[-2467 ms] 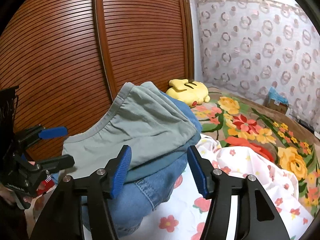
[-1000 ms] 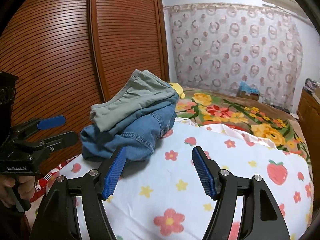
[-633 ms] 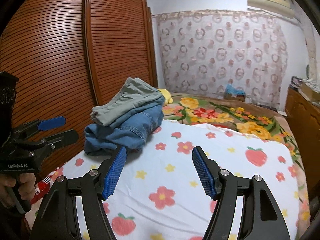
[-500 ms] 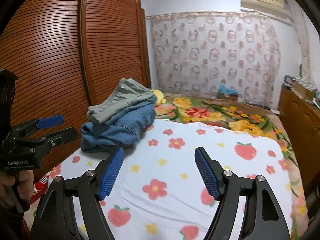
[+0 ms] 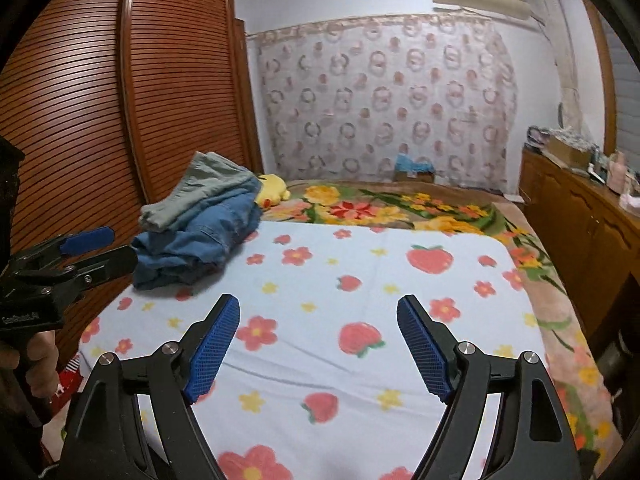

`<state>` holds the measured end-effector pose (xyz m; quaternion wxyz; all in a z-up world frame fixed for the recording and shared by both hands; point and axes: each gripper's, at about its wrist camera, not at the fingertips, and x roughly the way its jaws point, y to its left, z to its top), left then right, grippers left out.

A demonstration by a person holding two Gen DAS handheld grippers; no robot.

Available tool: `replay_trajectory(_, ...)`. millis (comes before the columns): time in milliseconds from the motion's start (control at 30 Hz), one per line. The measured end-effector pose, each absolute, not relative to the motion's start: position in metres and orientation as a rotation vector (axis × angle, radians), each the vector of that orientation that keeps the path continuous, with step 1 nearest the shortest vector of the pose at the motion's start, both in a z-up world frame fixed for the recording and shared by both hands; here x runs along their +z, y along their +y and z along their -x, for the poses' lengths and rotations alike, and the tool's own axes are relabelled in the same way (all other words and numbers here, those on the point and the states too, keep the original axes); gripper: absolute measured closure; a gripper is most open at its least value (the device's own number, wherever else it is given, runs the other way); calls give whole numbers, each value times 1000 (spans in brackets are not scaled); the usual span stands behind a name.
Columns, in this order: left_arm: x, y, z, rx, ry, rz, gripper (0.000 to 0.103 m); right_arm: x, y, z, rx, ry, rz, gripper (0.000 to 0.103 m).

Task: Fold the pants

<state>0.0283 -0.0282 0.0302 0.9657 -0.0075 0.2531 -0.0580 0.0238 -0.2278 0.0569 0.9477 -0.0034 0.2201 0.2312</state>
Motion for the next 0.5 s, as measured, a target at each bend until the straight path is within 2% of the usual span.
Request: replay_trajectory(500,55,-51,-31,-131,458,-8,16,86,-224,9,377,367,-28,20)
